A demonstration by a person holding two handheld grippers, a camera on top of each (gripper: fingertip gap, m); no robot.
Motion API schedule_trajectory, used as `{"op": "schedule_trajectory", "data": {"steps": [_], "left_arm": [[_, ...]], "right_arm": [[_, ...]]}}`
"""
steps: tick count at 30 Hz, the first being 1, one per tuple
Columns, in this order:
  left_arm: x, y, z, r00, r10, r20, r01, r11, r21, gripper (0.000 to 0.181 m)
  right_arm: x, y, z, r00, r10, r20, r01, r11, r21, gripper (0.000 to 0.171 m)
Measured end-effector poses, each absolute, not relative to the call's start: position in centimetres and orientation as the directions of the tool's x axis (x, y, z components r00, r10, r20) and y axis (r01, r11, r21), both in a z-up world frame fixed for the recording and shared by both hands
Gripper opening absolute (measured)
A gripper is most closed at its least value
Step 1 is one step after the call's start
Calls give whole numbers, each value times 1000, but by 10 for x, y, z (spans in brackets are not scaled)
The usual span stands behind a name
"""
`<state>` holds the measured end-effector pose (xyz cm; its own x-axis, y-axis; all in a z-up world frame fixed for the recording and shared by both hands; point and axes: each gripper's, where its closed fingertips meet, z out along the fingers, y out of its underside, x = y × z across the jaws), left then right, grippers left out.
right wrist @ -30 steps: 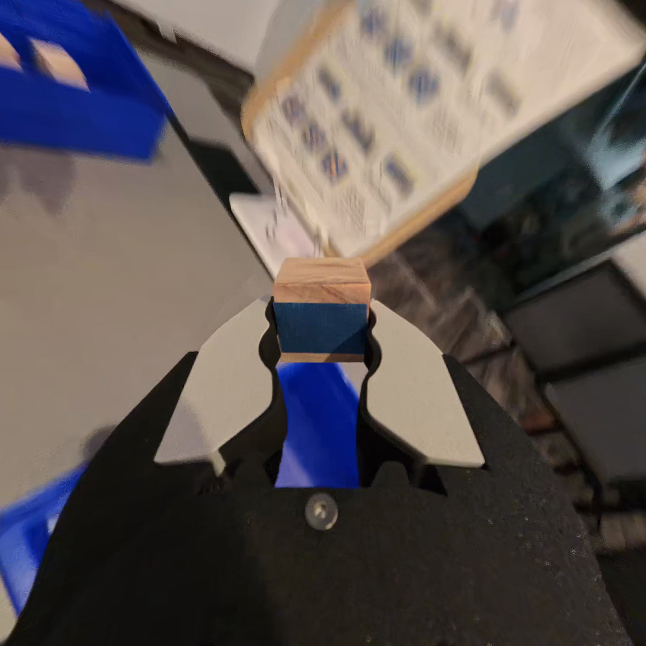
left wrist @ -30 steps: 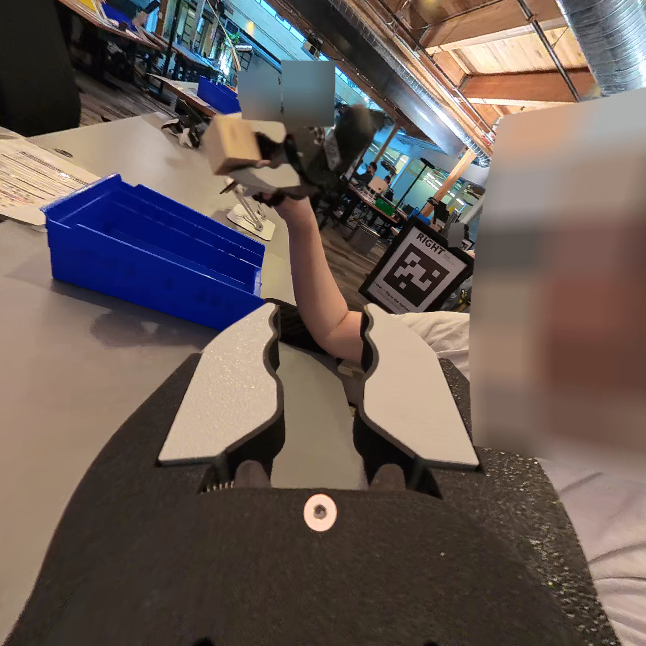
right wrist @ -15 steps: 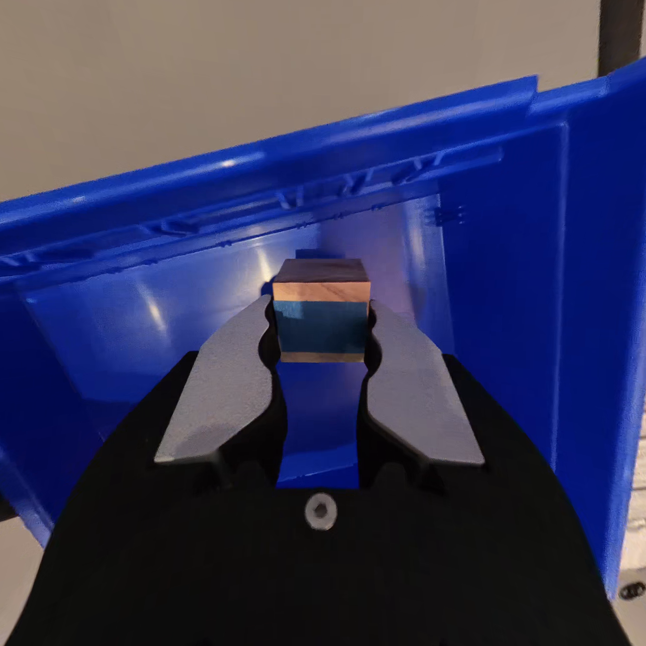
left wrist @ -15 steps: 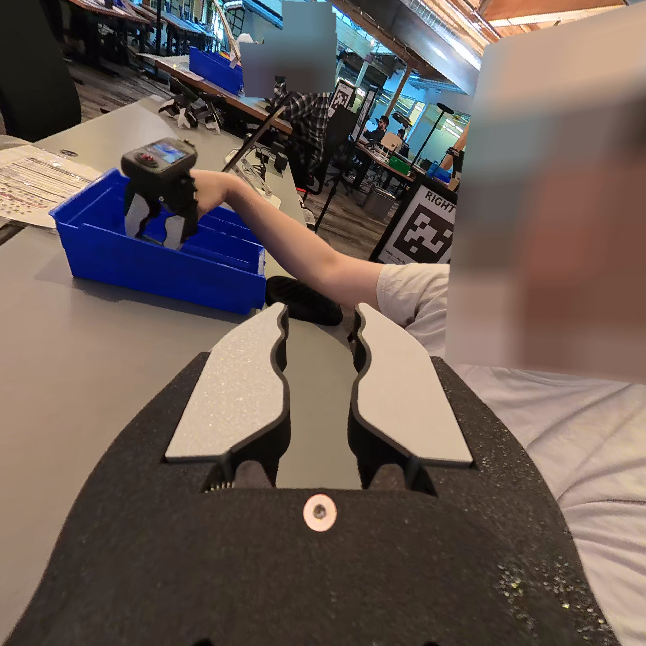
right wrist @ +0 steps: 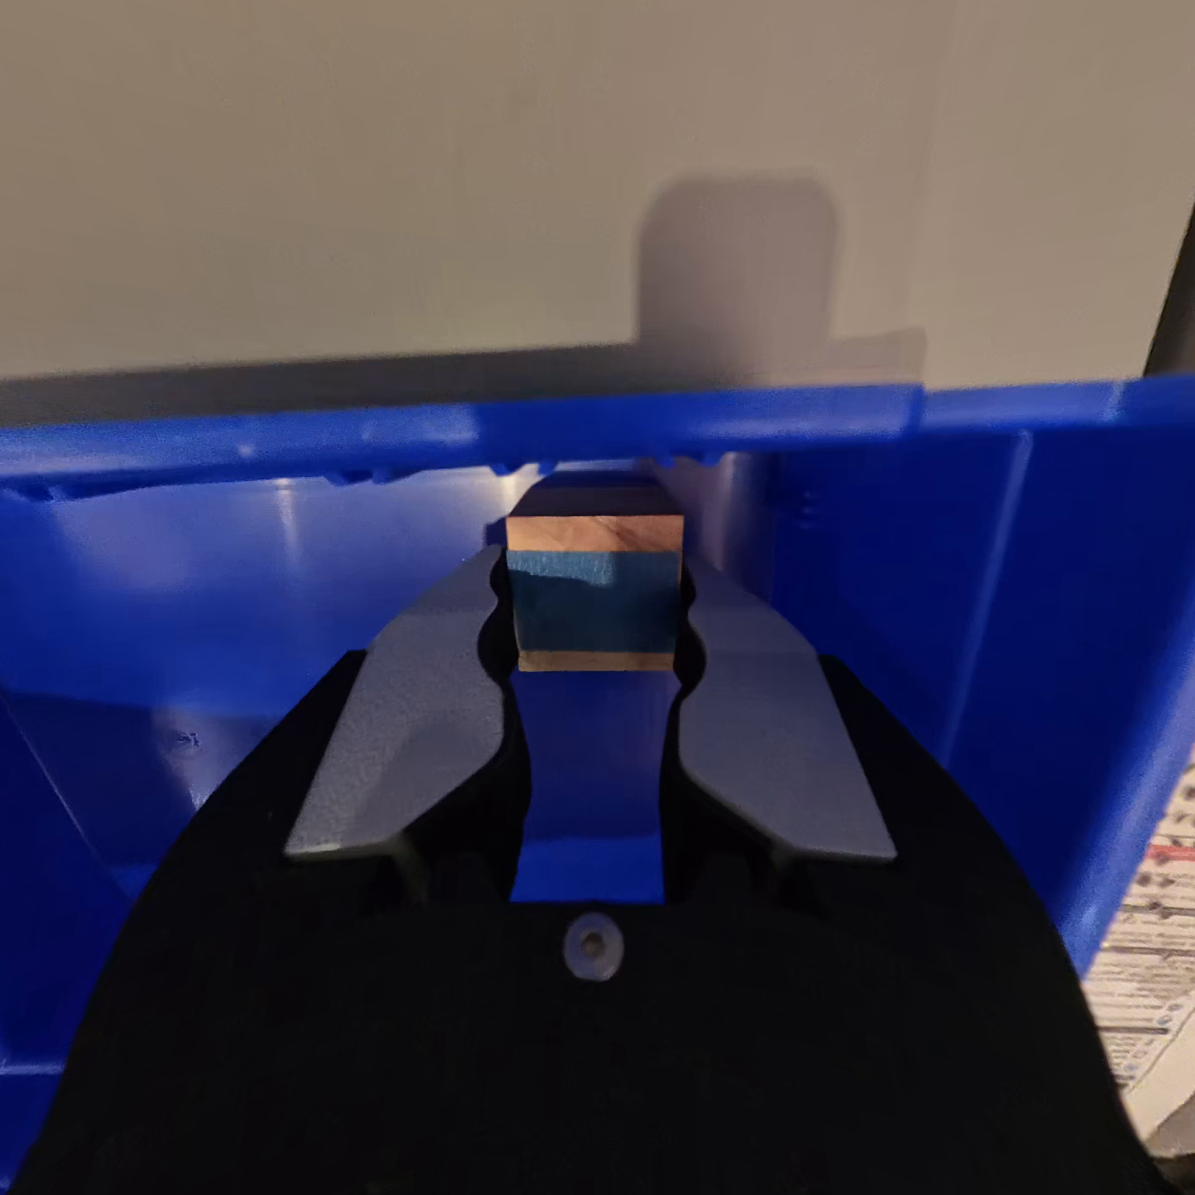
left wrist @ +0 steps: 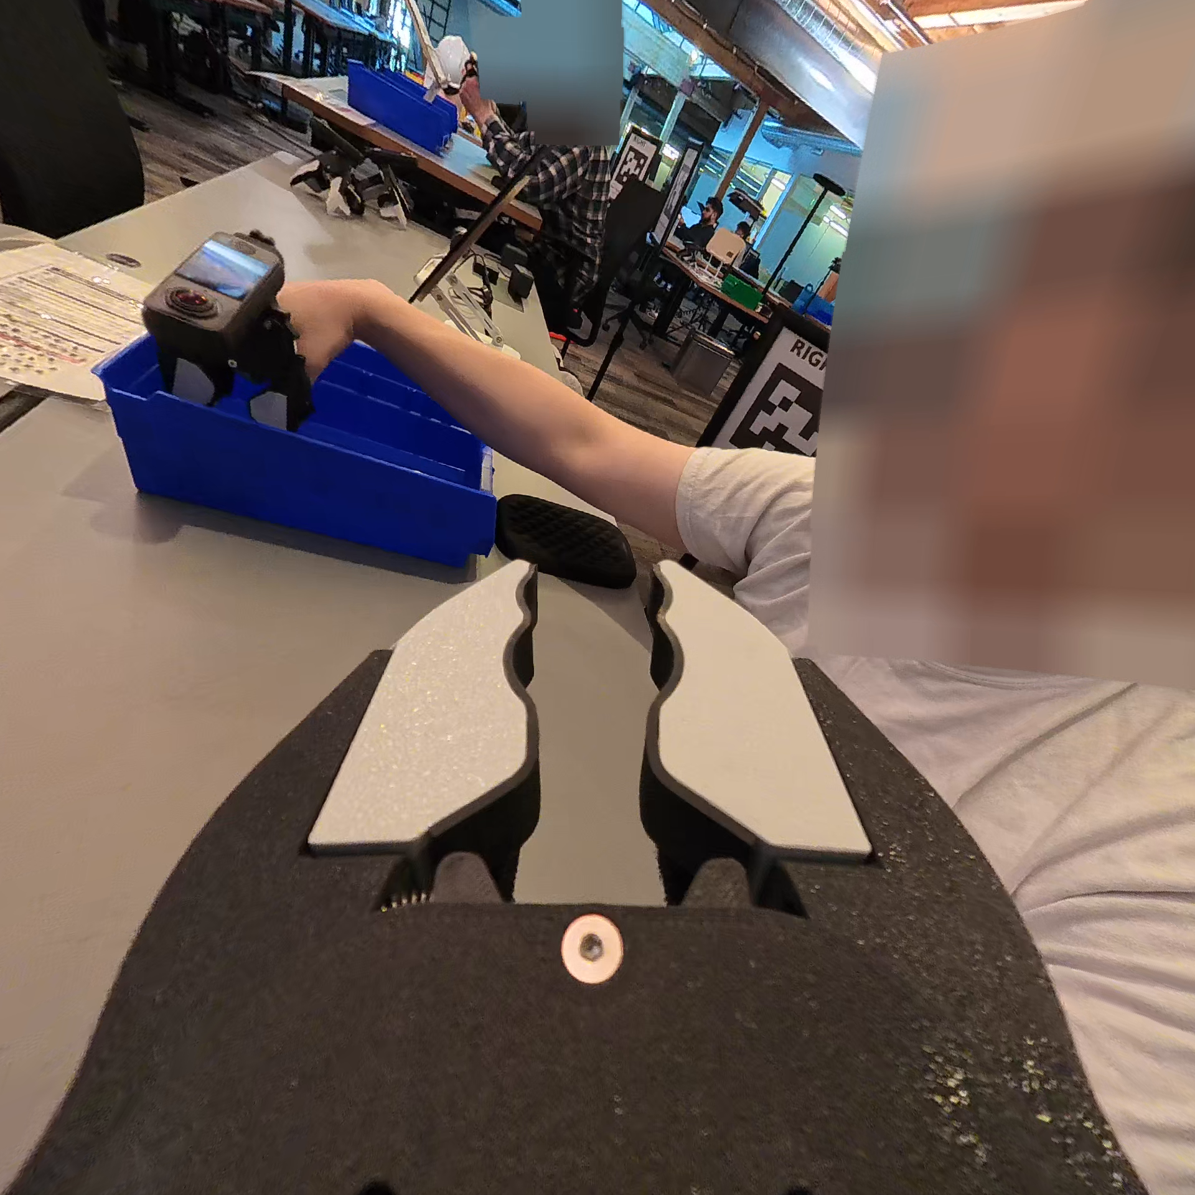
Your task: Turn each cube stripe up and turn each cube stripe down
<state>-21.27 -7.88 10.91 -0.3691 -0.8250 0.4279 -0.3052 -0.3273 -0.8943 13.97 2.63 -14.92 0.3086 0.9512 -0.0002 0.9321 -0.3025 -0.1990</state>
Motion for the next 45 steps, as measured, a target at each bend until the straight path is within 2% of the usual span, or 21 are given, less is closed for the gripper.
{"op": "schedule_trajectory", "data": {"steps": [5, 6, 10, 12, 15, 16, 18, 20, 22, 25, 29, 31, 38, 42, 45], "left_arm": [[-216, -81, 102, -376, -815, 441, -355, -313, -881, 32], [-220, -83, 102, -386, -806, 449, -367, -312, -876, 32], [-241, -79, 124, -384, -837, 391, -278, -299, -913, 39], [-256, -69, 128, -307, -892, 331, -253, -259, -932, 40], [-291, -34, 98, -15, -988, 151, -386, -134, -913, 37], [-309, -21, 81, 83, -995, 62, -472, -95, -877, 30], [-350, 8, 46, 246, -961, -128, -640, -62, -766, 29], [-380, 27, 19, 304, -916, -262, -757, -65, -651, 33], [-389, 36, 1, 317, -904, -288, -808, -98, -580, 41], [-377, 36, -19, 299, -935, -189, -830, -157, -536, 44], [-387, 50, -61, 299, -935, -192, -910, -218, -353, 42], [-392, 55, -75, 304, -935, -184, -921, -239, -307, 42], [-401, 60, -86, 296, -940, -169, -917, -230, -325, 52], [-412, 63, -99, 315, -936, -155, -924, -265, -276, 56], [-411, 66, -105, 299, -942, -155, -927, -248, -283, 58]], "right_arm": [[138, 34, -145, 288, 953, 89, 944, -267, -197, 47], [141, 38, -142, 308, 942, 132, 941, -281, -189, 62], [142, 28, -125, 312, 935, 165, 938, -276, -209, 59], [145, 26, -112, 343, 915, 211, 927, -294, -232, 57], [140, 22, -79, 415, 861, 295, 880, -297, -371, 54], [135, 20, -65, 448, 836, 317, 848, -285, -446, 54], [121, 14, -34, 526, 782, 335, 749, -239, -618, 52], [101, 2, -3, 575, 752, 323, 633, -159, -757, 49], [80, -10, 23, 552, 757, 351, 574, -39, -818, 46], [69, -22, 37, 548, 735, 398, 628, -48, -777, 52], [38, -54, 34, 423, 806, 414, 651, 47, -757, 55], [31, -60, 31, 381, 831, 404, 646, 73, -760, 54], [24, -66, 24, 332, 890, 312, 597, 57, -800, 51], [22, -70, 18, 300, 912, 280, 593, 51, -803, 51], [21, -72, 15, 285, 925, 253, 583, 42, -812, 50]]}}
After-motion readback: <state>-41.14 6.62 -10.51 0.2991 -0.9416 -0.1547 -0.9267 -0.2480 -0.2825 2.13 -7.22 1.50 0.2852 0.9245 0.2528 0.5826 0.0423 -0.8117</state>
